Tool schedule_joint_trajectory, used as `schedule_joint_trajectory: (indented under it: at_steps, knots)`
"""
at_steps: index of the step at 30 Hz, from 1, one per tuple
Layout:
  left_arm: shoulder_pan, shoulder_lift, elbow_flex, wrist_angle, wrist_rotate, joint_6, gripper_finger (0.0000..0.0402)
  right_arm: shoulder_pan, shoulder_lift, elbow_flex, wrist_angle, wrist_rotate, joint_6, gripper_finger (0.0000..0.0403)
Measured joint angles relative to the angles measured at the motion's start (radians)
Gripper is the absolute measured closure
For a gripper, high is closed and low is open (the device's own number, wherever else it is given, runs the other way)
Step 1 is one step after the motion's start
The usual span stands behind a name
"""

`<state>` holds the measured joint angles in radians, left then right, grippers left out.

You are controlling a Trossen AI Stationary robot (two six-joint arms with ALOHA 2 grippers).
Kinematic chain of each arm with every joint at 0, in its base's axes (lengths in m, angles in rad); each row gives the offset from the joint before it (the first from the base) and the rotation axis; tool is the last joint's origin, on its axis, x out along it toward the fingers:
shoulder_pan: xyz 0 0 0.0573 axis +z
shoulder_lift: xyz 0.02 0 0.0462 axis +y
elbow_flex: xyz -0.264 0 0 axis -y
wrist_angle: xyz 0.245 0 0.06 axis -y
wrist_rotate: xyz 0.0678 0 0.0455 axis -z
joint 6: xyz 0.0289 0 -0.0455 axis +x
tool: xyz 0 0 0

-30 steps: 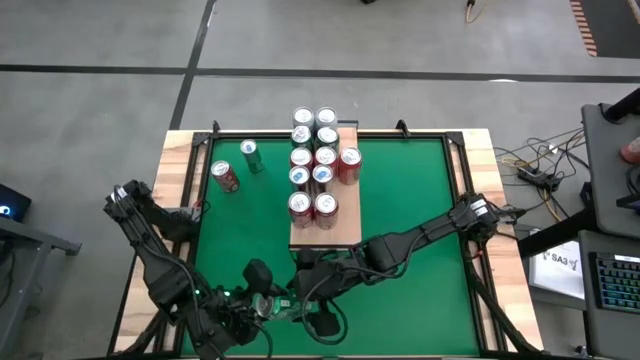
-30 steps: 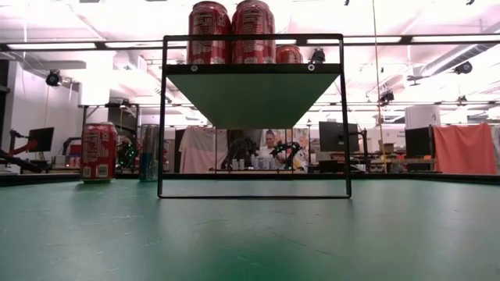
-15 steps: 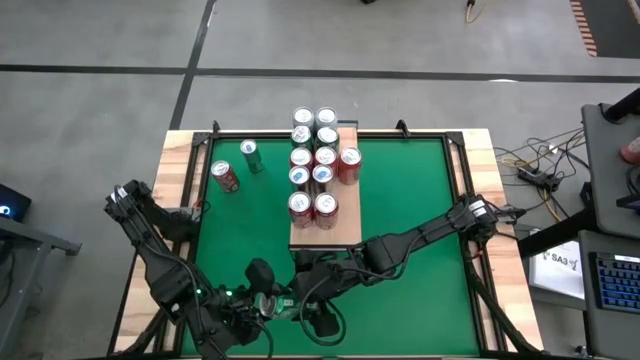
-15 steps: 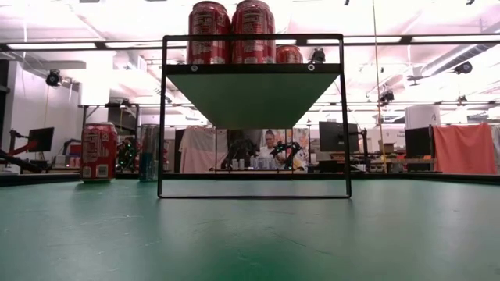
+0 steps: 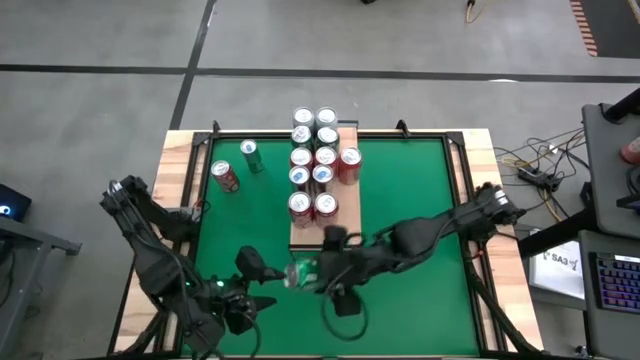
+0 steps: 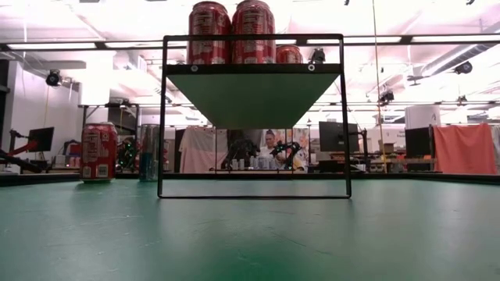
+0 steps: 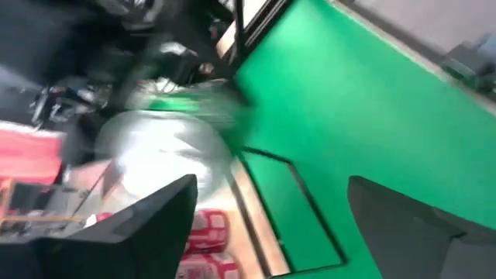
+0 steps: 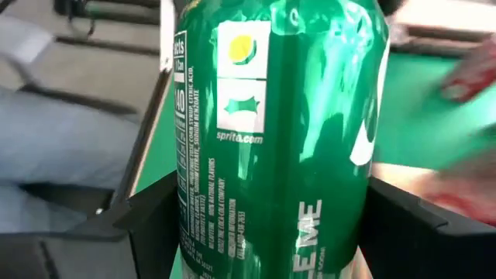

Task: Place canned beverage on shelf
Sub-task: Put the green can on the shelf

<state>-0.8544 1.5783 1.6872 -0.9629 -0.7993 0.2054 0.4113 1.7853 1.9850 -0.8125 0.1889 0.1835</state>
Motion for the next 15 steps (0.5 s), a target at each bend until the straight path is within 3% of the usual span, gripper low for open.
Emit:
schedule_joint_trajectory:
  at_steps: [9, 15]
  knots:
    - [0.000, -0.146, -0.051, 0.030, 0.004, 0.020, 0.0107, -0.004, -0.144, -0.053, -0.020, 0.187, -0.076, 0.0109]
    - [0.000, -0.284, -0.225, 0.206, 0.002, 0.079, 0.0108, -0.035, -0.246, -0.157, 0.060, 0.214, -0.138, 0.0109]
